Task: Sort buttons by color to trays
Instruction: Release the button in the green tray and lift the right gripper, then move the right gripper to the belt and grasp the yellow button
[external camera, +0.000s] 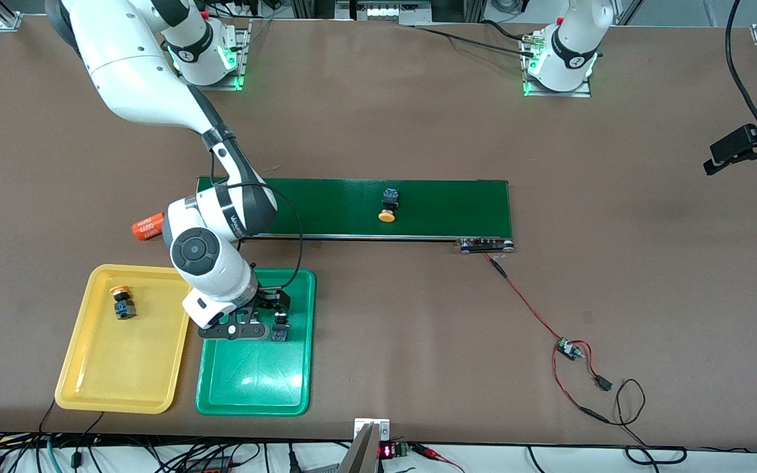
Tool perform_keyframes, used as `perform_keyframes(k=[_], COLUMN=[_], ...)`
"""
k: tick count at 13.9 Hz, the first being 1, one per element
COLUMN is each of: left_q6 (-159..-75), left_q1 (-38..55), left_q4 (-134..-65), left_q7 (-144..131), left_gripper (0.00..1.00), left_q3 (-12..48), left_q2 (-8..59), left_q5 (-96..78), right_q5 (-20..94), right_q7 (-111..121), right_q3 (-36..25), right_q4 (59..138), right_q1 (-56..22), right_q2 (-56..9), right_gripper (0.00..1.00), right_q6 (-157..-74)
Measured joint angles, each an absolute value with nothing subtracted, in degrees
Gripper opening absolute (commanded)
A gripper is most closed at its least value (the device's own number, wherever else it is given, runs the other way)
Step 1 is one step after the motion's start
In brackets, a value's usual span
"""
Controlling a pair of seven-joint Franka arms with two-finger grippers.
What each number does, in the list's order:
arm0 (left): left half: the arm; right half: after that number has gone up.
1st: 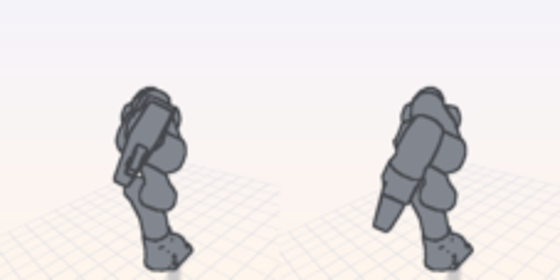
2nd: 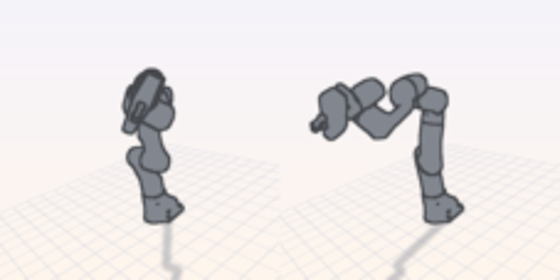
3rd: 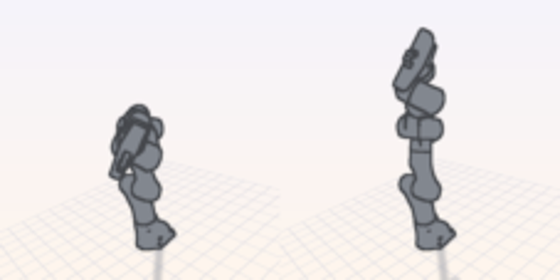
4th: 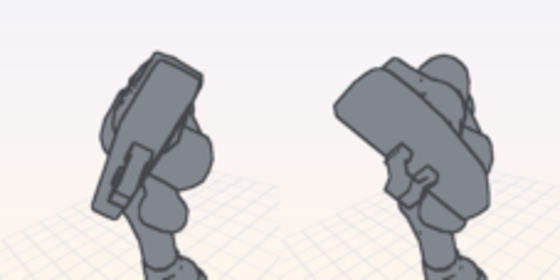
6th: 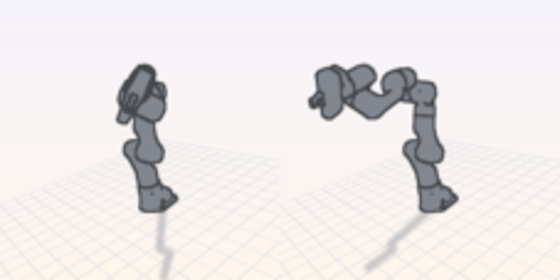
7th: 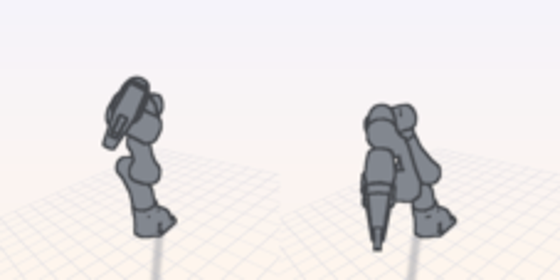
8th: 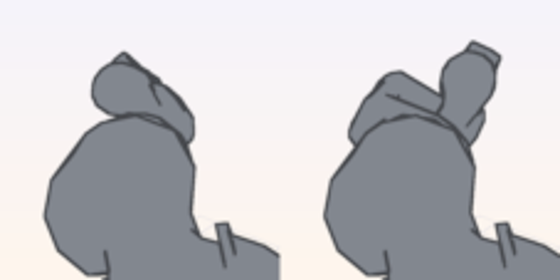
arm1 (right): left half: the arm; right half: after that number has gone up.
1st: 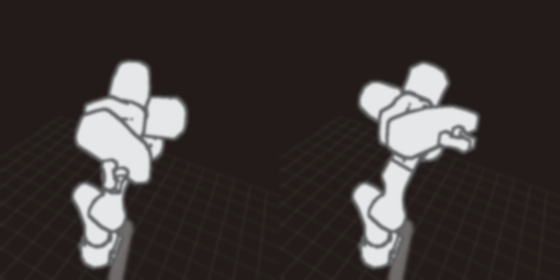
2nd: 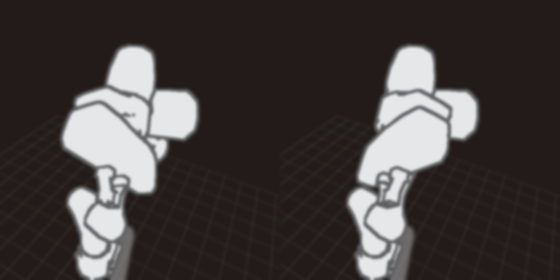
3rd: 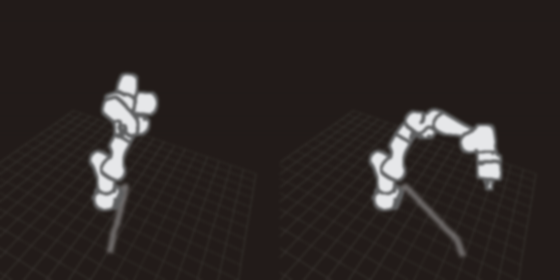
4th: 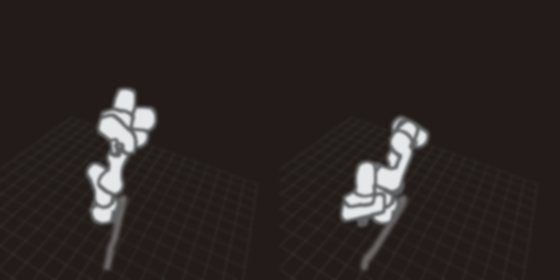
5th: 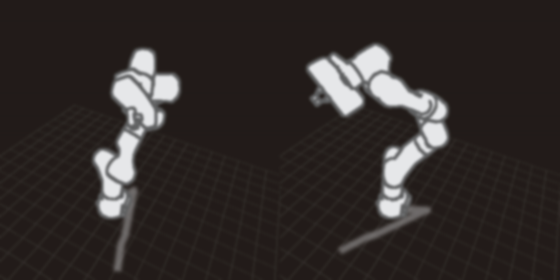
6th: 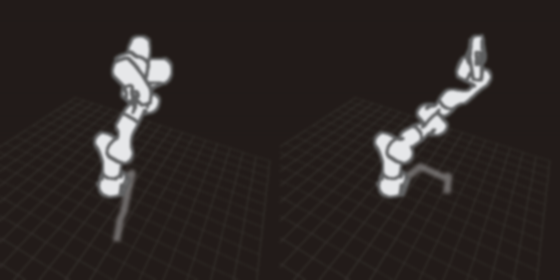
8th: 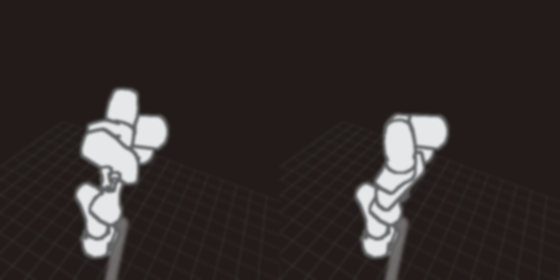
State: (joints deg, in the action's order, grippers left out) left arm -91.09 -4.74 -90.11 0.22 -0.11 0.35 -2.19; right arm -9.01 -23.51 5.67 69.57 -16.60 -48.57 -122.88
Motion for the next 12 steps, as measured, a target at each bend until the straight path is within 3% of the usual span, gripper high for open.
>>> perform_keyframes(k=[5, 12], left_q6=[-90.67, -90.36], left_q1=[-4.84, -4.85], left_q4=[-90.11, -90.09], left_q7=[0.22, 0.22], left_gripper=[1.00, 1.00], left_q3=[-0.03, 0.08], left_q2=[0.39, 0.38], left_q5=[-2.19, -2.19], right_q5=[-9.01, -5.56], right_q7=[-22.18, -19.60], right_q3=[5.09, 4.91], right_q4=[69.62, 72.54], right_q1=[-16.58, -15.50], right_q2=[-45.63, -36.60], right_gripper=[1.00, 1.00], right_q6=[-117.03, -105.94])
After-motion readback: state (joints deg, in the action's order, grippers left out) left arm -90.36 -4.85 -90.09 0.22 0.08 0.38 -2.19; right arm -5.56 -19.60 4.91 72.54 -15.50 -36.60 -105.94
